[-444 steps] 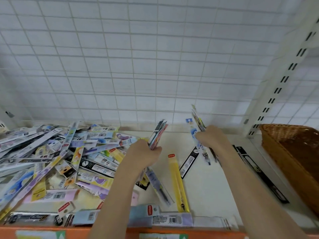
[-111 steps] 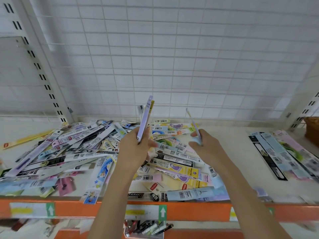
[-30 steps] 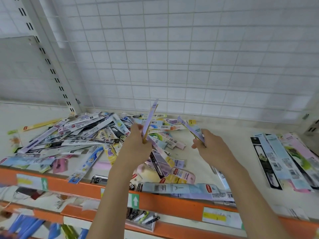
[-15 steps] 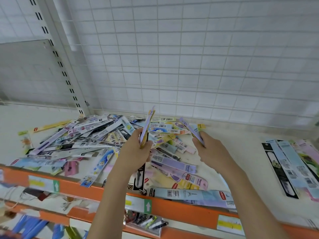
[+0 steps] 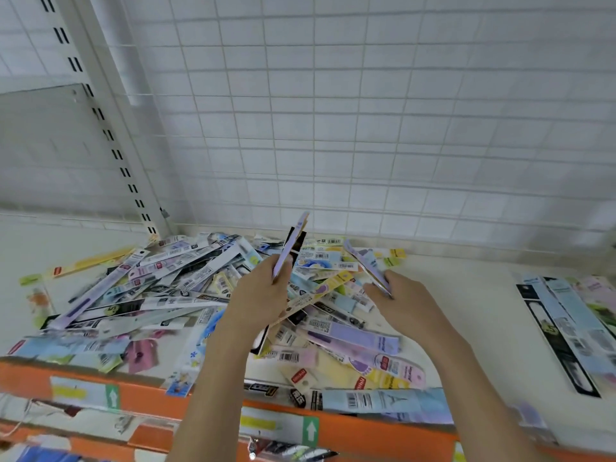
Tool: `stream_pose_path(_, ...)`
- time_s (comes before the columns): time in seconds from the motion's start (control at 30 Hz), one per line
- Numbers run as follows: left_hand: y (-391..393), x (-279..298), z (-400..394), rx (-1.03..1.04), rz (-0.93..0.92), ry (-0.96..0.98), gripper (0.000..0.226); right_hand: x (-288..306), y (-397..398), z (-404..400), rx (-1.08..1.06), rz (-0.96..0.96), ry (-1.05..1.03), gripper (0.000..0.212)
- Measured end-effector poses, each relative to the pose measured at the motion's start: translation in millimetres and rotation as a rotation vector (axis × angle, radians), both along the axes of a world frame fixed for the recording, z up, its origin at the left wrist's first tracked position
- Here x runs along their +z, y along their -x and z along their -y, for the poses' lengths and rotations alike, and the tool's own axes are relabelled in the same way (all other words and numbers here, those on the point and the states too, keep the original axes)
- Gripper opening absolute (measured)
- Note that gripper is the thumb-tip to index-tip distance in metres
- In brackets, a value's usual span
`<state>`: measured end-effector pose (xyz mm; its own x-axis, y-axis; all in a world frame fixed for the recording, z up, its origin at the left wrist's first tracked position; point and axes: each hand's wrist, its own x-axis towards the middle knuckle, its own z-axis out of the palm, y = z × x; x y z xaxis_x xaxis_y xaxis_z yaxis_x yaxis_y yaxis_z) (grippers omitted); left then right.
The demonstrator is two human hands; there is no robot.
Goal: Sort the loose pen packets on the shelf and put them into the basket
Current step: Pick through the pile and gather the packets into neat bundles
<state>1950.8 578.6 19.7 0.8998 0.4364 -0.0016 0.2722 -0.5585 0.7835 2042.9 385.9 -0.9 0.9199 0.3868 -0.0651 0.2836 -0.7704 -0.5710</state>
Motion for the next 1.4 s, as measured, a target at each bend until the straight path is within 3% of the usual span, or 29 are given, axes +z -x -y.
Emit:
stream_pose_path(0.2, -27.7, -12.8, 10.4, -0.040, -0.187, -0.393, 0.047, -1.4, 1.6, 12.3, -0.117, -0.053, -0.082, 0.026)
stream_pose_path(0.33, -39.8, -24.4, 15.4, -0.100, -0.293, -0.452, 0.029, 0.5, 1.5, 17.1, -0.114, -0.054, -0.078, 0.022)
stream_pose_path(0.4, -41.8, -21.3, 11.3, -0.079, -0.243, -0.435, 0.020, 2.0, 0.5, 15.5, -0.102, -0.048, -0.077, 0.021)
stream_pose_path(0.53, -36.7, -1.8, -10.4, -0.005, -0.114, -0.334, 0.032, 6.7, -0.7, 2.3, -0.062, -0.048, -0.056, 0.022)
stream_pose_path(0.87, 9.5, 8.1, -85.5, 0.297, 0.056, -0.034, 0.036, 16.1, -8.3, -70.3, 0.084, 0.083, 0.068, 0.025)
stream_pose_path(1.0, 31.1, 11.2, -105.4, 0.348, 0.042, -0.146, 0.044, 20.9, -11.3, -111.7, 0.156, 0.072, 0.131, 0.035)
stream_pose_path(1.17, 43.2, 8.6, -125.6, 0.380, 0.003, -0.179, 0.038, 8.5, -8.9, -159.0, 0.230, 0.048, 0.215, 0.038)
stream_pose_path(1.27, 44.3, 7.1, -128.6, 0.366, -0.007, -0.184, 0.037, -3.6, -7.3, -169.7, 0.239, 0.046, 0.261, 0.031)
stream_pose_path(1.4, 37.2, 5.7, -127.9, 0.316, -0.028, -0.202, 0.039, 6.2, -13.3, -158.0, 0.158, 0.077, 0.156, 0.024)
